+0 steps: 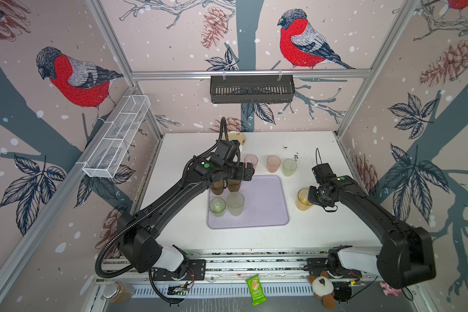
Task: Place the glasses into the tray
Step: Pick up the glass from the middle-right of the table.
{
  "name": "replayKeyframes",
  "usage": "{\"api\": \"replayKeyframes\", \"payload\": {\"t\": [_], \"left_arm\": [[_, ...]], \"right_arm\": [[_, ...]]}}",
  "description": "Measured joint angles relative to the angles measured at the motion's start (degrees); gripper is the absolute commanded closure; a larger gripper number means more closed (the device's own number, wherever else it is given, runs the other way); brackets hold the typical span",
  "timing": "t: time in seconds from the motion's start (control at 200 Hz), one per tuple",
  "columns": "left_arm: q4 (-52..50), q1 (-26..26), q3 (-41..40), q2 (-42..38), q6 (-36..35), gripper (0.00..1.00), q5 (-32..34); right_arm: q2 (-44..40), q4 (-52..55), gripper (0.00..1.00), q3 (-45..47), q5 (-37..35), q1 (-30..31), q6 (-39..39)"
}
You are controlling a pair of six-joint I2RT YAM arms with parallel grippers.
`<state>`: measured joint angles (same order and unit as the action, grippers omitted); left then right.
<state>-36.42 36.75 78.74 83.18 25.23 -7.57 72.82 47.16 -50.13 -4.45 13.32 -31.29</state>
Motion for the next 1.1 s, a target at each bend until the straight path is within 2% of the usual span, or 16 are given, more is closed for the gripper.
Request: {"api": "replayKeyframes", "payload": {"t": [0.24, 0.575, 0.821, 1.101], "left_arm": [[-0.1, 0.0, 0.6, 0.1, -0.2, 0.04, 0.0], [-0.1, -0.7, -0.1, -0.1, -0.2, 0.04, 0.0], [-0.1, -4.7, -0.6, -1.5, -0.6, 0.04, 0.2], [-0.3, -8.6, -3.9, -4.7, -1.0, 0.04, 0.2]], "right_arm": [[0.0, -0.4, 0.93, -0.5, 0.0, -0.3, 0.0], [-0.2, 2.1, 0.96, -7.2, -0.5, 1.0, 0.0], [2.8, 4.8, 0.97, -14.1, -1.7, 6.1, -0.2], [11.9, 8.1, 0.97, -27.0, -2.8, 14.8, -0.2]]}}
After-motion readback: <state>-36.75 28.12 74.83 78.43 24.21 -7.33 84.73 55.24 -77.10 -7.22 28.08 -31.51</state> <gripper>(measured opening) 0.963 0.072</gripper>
